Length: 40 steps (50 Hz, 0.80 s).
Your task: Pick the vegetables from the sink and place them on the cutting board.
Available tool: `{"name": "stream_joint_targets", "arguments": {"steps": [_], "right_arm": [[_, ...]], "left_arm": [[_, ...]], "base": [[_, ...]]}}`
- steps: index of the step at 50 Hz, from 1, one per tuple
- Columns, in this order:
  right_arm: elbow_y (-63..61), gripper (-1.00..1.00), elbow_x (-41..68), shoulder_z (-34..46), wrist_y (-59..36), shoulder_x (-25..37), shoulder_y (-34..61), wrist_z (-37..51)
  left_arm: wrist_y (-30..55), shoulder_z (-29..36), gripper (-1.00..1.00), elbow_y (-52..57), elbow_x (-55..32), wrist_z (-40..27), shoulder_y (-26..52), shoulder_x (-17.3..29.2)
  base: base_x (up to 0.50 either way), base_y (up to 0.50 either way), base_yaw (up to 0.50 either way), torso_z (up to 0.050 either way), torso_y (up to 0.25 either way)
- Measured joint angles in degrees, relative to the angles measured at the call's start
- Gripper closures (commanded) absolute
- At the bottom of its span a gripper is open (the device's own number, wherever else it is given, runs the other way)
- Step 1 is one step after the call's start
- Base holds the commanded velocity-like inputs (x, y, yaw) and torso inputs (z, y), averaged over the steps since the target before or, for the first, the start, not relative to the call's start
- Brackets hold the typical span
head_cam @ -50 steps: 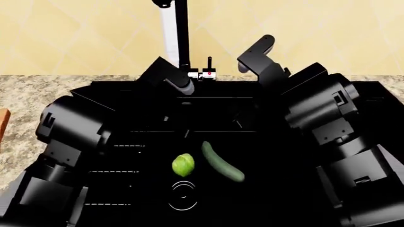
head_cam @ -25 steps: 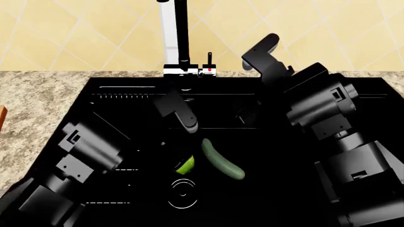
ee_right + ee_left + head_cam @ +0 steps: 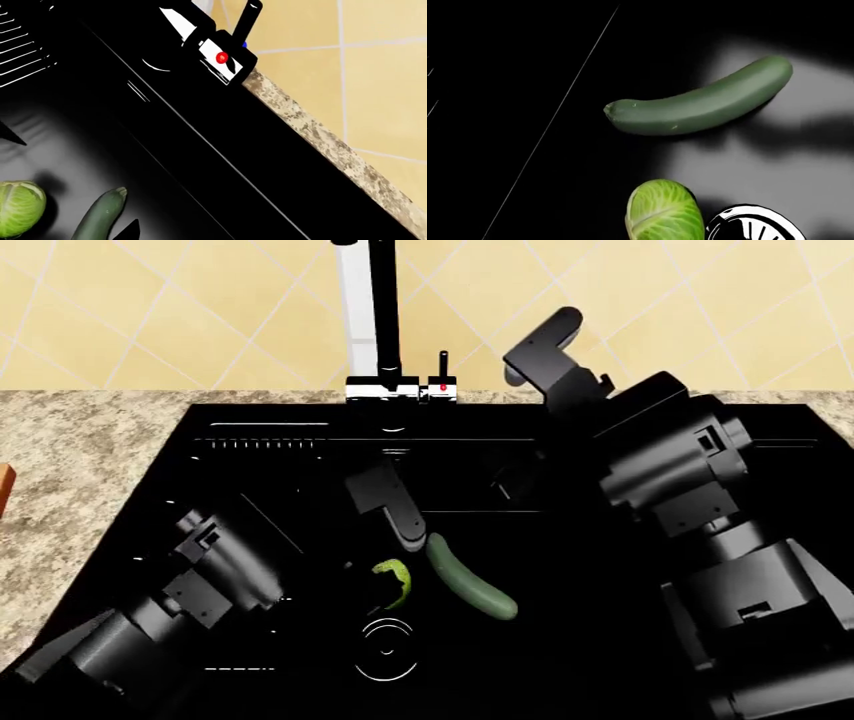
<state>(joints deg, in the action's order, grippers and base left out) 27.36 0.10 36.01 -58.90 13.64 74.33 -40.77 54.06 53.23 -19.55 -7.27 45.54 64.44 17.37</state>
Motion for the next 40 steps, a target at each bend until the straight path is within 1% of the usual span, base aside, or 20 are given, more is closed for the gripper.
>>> {"name": "stream_joint_targets", "arguments": {"steps": [17,28,40], "right_arm": [[2.49,-1.0,0.43,0.19,2.59,-0.86,-0.12,0.41],[2.99,-1.0,0.76,0.28,3.43,-1.03,-0.6,0.55],[3.79,-1.0,1.02,0.43,4.26,-1.32,-0.64,0.72]], "left_arm": [[-1.51,3.13,-1.0,-3.42,0.43,0.11,-1.72,-1.44],[-5.24,4.47,-1.0,-11.25,1.47,-0.85,-1.27,-4.39],[-8.2,6.12,-1.0,-15.66,2.29,-1.09,-1.57,-6.69]], "base": [[0.0,0.0,0.0,0.0,0.0],[0.0,0.0,0.0,0.0,0.0],[0.0,0.0,0.0,0.0,-0.002]]}}
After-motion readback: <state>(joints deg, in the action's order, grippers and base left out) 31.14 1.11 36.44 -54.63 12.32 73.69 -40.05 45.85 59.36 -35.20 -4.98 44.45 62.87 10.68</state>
